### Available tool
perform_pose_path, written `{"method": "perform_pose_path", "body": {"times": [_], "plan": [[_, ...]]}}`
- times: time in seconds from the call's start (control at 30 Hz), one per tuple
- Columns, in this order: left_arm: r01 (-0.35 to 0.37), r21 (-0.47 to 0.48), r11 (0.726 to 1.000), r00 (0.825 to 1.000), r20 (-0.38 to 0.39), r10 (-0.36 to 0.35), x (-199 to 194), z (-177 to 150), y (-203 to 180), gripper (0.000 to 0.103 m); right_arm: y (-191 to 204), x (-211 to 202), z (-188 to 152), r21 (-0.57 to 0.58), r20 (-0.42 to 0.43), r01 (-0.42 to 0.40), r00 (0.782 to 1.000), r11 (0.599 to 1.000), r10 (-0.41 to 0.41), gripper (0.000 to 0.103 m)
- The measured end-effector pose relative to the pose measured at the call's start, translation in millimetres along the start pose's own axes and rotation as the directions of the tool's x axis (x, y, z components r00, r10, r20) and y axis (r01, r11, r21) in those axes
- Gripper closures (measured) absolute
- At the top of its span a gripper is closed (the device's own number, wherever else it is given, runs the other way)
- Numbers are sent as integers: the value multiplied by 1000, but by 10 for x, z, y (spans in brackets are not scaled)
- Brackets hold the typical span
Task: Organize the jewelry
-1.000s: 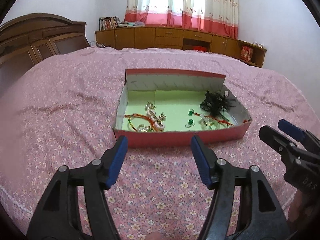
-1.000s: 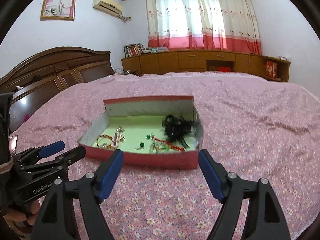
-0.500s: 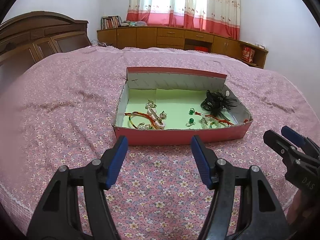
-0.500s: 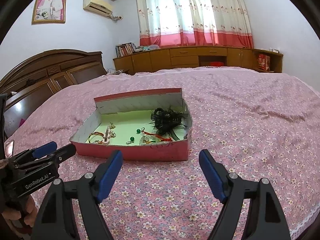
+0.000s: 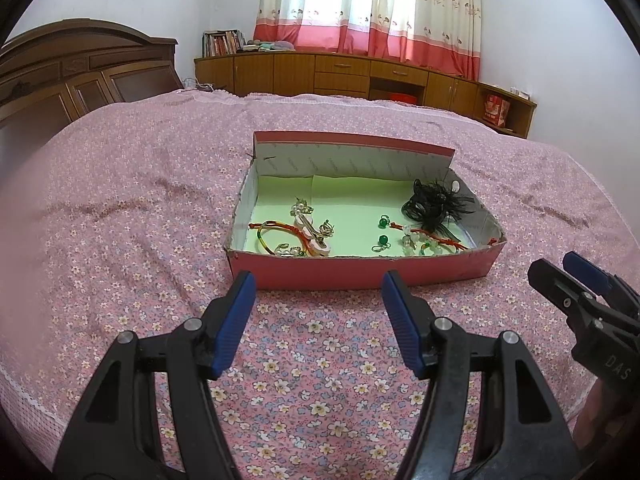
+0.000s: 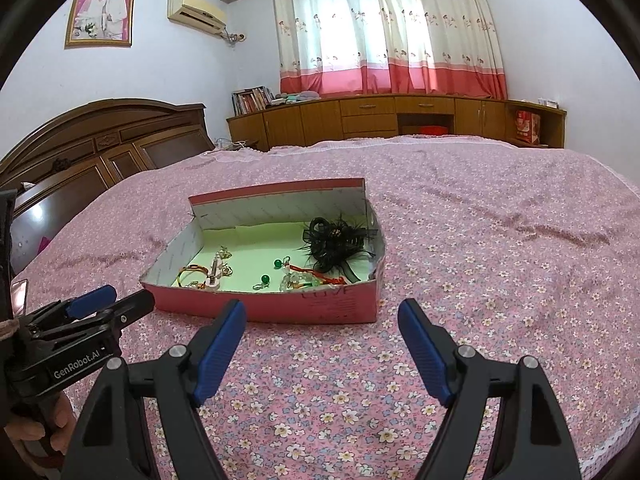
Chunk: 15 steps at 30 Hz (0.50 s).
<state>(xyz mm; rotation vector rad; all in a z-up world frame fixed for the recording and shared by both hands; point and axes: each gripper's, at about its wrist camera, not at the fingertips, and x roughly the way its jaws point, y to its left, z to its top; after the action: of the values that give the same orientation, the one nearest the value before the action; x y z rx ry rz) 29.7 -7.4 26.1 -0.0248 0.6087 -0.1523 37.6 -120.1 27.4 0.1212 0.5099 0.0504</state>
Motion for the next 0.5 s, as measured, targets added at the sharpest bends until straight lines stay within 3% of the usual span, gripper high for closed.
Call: {"method": "perform_pose_path", "body": {"times": [0.5], "plan": [[-2, 9, 1000, 1000, 2, 2, 9, -16, -17, 45, 20, 14, -21, 2, -9, -7, 1000, 1000, 7, 23]]}}
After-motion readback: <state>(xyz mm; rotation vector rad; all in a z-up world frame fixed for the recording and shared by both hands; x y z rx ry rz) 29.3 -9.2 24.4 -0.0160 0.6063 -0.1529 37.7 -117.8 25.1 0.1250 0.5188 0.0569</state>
